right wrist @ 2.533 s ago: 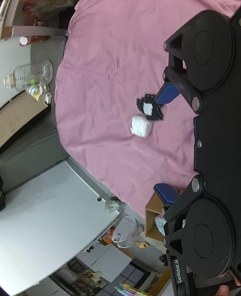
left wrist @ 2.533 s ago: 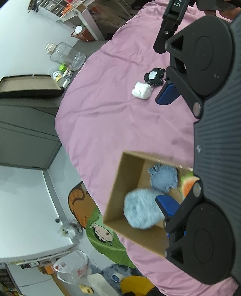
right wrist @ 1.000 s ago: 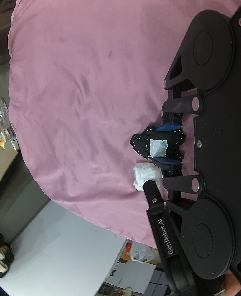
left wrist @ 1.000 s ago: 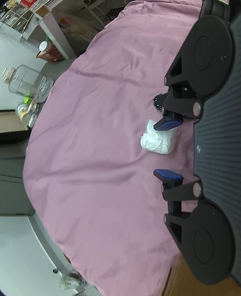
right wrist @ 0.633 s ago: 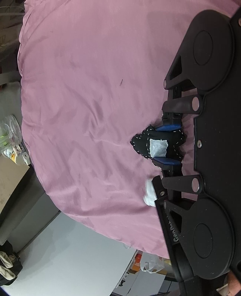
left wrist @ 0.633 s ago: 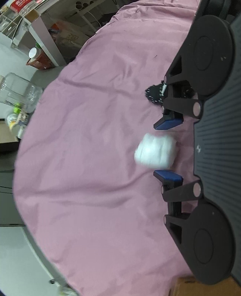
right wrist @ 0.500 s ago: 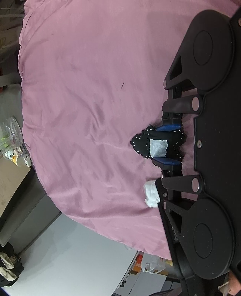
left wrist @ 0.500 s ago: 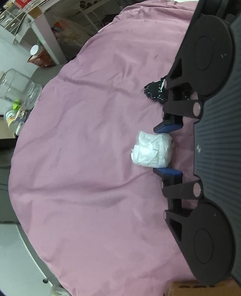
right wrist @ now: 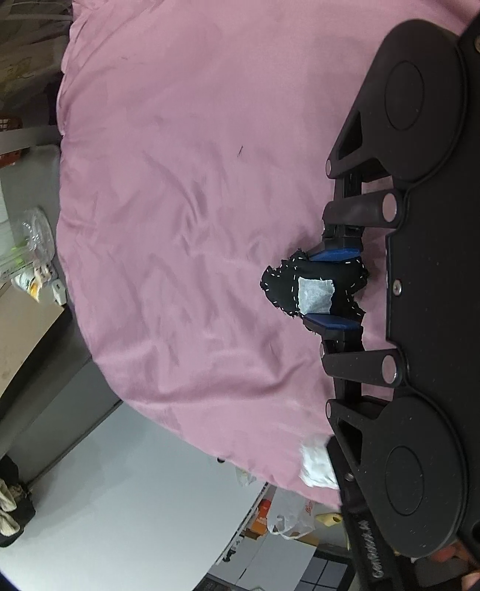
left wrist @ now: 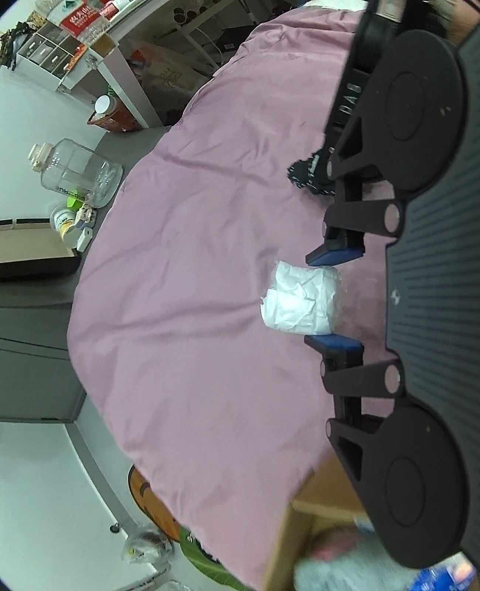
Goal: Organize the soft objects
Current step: 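Carry the paper ball with the left tool while the right tool carries the black plush over the box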
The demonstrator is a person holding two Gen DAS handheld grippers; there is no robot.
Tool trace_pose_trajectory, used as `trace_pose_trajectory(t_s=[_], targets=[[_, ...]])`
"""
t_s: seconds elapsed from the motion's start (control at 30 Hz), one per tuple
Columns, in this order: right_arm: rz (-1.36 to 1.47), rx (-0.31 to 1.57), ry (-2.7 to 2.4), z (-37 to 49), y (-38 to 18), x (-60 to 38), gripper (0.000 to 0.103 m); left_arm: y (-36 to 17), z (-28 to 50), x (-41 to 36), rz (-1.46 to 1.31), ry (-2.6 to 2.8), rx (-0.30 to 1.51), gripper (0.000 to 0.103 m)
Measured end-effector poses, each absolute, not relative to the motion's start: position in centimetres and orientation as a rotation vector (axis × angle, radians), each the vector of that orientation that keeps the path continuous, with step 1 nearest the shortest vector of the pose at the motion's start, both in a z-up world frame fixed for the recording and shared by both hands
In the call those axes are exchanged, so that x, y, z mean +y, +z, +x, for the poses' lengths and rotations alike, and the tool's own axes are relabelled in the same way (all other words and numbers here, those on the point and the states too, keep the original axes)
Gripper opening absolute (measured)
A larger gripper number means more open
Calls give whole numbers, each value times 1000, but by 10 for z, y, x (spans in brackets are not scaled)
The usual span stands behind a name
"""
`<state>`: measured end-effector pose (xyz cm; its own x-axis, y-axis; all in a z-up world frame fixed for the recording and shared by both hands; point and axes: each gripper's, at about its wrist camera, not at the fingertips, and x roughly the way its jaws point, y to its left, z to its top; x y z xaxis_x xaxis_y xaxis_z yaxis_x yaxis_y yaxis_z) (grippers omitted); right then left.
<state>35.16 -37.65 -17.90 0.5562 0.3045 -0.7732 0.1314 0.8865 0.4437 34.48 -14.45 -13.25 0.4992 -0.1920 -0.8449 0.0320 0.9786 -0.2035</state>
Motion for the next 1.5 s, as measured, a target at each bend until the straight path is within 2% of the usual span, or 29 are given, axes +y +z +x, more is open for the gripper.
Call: trace_pose_trajectory(t_s=[0.87,1.5], targets=[[362,886,339,283,-85,-295,30,-49,228,-22,-225,32,930,38],[309,863,453,271,-67,-230,30,-55,202,44,-286,90,943,38]])
